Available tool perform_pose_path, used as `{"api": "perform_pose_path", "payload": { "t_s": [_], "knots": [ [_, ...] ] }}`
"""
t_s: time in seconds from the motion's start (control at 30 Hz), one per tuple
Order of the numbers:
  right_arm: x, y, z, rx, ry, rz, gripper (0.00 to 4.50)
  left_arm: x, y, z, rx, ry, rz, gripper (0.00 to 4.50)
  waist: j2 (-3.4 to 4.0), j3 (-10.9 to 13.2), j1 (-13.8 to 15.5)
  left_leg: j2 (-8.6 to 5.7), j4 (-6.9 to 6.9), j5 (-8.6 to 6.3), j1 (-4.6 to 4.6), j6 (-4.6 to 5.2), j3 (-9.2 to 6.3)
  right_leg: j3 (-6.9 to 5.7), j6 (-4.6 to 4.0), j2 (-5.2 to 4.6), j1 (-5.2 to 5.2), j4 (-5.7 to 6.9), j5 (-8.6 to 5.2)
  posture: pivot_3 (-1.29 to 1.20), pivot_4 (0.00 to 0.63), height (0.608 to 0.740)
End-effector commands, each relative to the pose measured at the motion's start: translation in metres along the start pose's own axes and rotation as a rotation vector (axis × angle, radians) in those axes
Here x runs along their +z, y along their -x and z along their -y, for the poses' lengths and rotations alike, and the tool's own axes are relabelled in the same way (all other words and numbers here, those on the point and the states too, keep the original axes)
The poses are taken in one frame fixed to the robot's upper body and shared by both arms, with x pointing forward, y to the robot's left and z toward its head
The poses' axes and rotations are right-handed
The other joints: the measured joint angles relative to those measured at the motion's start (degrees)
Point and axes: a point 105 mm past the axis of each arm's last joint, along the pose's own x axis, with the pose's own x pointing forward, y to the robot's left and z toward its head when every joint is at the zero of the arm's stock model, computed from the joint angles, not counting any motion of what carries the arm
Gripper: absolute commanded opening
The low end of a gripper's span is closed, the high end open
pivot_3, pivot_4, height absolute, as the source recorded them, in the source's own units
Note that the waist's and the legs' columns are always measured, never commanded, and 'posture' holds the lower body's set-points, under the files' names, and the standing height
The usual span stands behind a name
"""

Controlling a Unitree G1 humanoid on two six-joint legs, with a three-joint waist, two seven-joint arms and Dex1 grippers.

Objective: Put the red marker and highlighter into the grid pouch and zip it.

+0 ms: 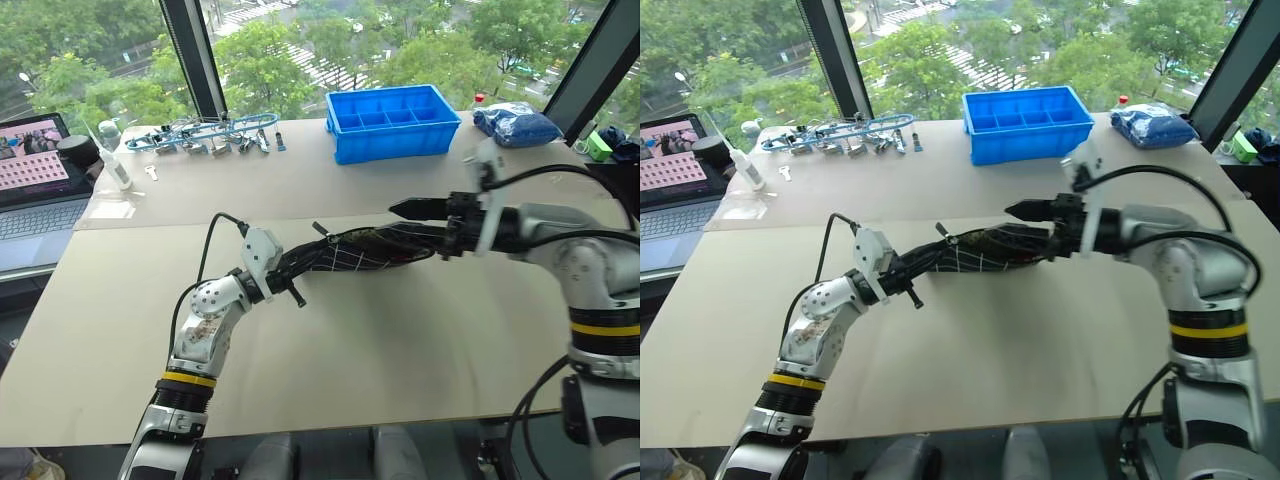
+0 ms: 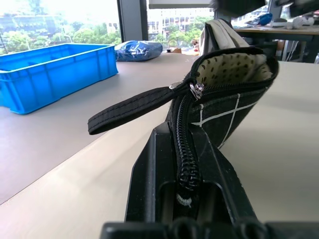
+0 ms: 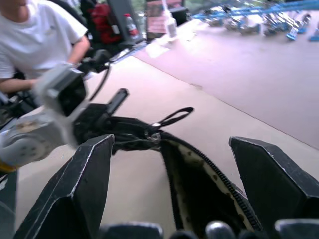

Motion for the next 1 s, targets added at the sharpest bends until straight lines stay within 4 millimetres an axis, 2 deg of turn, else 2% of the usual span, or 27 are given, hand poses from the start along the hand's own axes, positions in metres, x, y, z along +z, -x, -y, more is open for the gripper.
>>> {"api": "perform_pose_path", "payload": {
  "t_s": [0.03, 0.2, 0.3, 0.4, 0.6, 0.77, 0.87, 1.0],
  "knots": [
    [0.015, -0.011, -0.009, -0.052, 0.028, 0.004, 4.12, 0.005, 0.001, 0.0, -0.006, -0.076, 0.009, 0.0, 0.0, 0.0, 0.1, -0.02, 0.05, 0.01, -0.09, -0.01, -0.01, 0.0, 0.02, -0.02, -0.06, 0.02, 0.02, 0.0, 0.15, 0.74],
    [0.009, -0.03, -0.015, -0.098, 0.093, -0.076, 4.12, -0.002, 0.001, 0.007, -0.033, -0.106, -0.004, 0.0, 0.02, 0.0, 0.0, -0.07, 0.09, -0.02, -0.12, 0.03, 0.01, -0.04, 0.09, -0.06, -0.12, -0.12, 0.06, 0.0, 0.15, 0.74],
    [0.013, -0.038, -0.026, -0.045, 0.059, -0.092, 4.12, -0.005, 0.001, 0.01, -0.05, -0.12, -0.012, 0.0, 0.02, 0.0, -0.1, -0.06, 0.06, -0.02, -0.11, 0.03, 0.01, -0.05, 0.09, -0.05, -0.11, -0.16, 0.07, 0.0, 0.15, 0.74],
    [0.008, -0.047, -0.037, 0.012, 0.036, -0.149, 4.12, -0.008, 0.0, 0.013, -0.066, -0.134, -0.019, 0.0, 0.03, 0.0, -0.2, -0.05, 0.06, -0.02, -0.11, 0.03, 0.01, -0.05, 0.07, -0.03, -0.11, -0.15, 0.08, 0.0, 0.15, 0.74],
    [-0.009, -0.056, -0.034, -0.005, -0.012, -0.233, 4.12, -0.009, 0.0, 0.016, -0.071, -0.143, -0.021, 0.0, 0.03, 0.0, -0.2, -0.05, 0.04, -0.02, -0.11, 0.04, 0.01, -0.05, 0.08, -0.03, -0.12, -0.15, 0.09, 0.0, 0.15, 0.74],
    [-0.033, -0.063, -0.031, -0.032, -0.01, -0.31, 4.12, -0.01, 0.001, 0.017, -0.065, -0.14, -0.023, 0.0, 0.04, 0.0, -0.3, -0.04, 0.03, -0.02, -0.09, 0.04, 0.01, -0.06, 0.08, -0.02, -0.11, -0.15, 0.09, 0.0, 0.15, 0.74],
    [-0.036, -0.067, -0.025, -0.064, -0.004, -0.314, 4.12, -0.009, 0.001, 0.019, -0.061, -0.137, -0.02, 0.0, 0.04, 0.0, -0.6, -0.05, 0.02, -0.02, -0.1, 0.04, 0.01, -0.06, 0.08, -0.03, -0.14, -0.15, 0.09, 0.0, 0.15, 0.74],
    [-0.026, -0.066, -0.017, -0.098, 0.008, -0.276, 3.07, -0.008, 0.001, 0.018, -0.051, -0.133, -0.016, 0.0, 0.04, 0.0, -0.6, -0.04, 0.01, -0.02, -0.09, 0.04, 0.01, -0.06, 0.08, -0.03, -0.16, -0.14, 0.09, 0.0, 0.15, 0.74]
  ]
}}
